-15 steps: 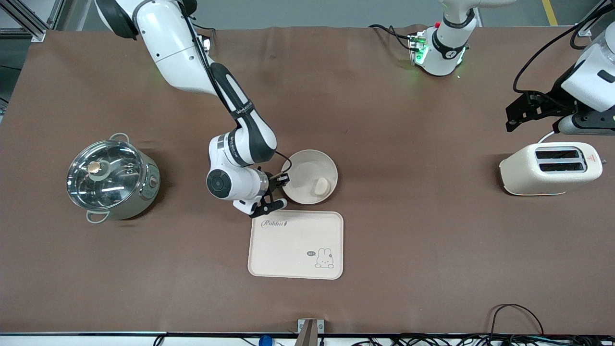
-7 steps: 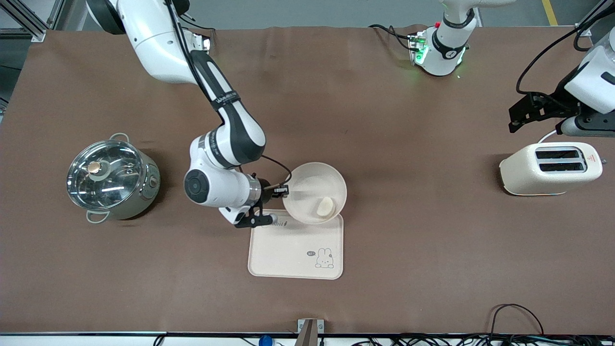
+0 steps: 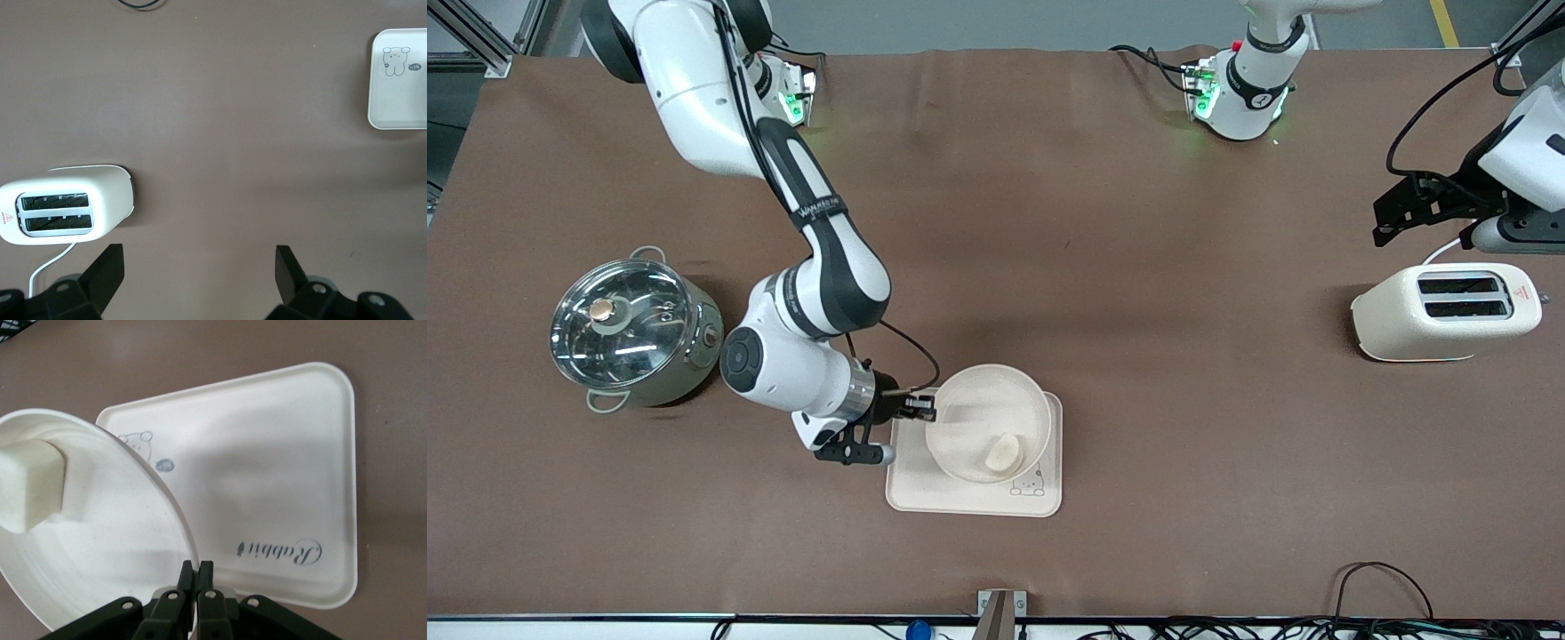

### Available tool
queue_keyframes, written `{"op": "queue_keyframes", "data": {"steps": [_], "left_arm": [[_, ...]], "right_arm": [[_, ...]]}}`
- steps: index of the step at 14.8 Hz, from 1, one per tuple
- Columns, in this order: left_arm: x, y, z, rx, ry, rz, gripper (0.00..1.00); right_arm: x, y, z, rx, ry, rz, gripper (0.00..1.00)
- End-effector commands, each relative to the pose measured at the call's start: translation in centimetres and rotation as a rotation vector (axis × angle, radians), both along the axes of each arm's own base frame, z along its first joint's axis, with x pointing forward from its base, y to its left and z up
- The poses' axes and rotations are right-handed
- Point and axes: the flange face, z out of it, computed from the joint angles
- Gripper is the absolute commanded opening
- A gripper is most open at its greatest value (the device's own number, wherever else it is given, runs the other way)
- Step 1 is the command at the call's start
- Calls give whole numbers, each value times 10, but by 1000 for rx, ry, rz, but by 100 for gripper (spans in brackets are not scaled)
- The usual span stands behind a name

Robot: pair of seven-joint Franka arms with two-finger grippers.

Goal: Place bun in plate and plate on tray
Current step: 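Lift the plate and move it over the tray with the right gripper, then lower the plate onto the tray and open the right gripper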

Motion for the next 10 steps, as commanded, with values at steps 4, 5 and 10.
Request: {"op": "queue_keyframes", "data": {"steps": [4,5,10], "left_arm": [[5,11,-4,-18,14,3,100],[6,11,-5,-18,14,3,100],[6,29,-3,-14,10,-7,100]], "right_arm": [[19,-8,-49,0,7,-60,1],[19,-11,-55,-5,14,-62,1],[16,-17,-78,-22,45,-62,9]]}}
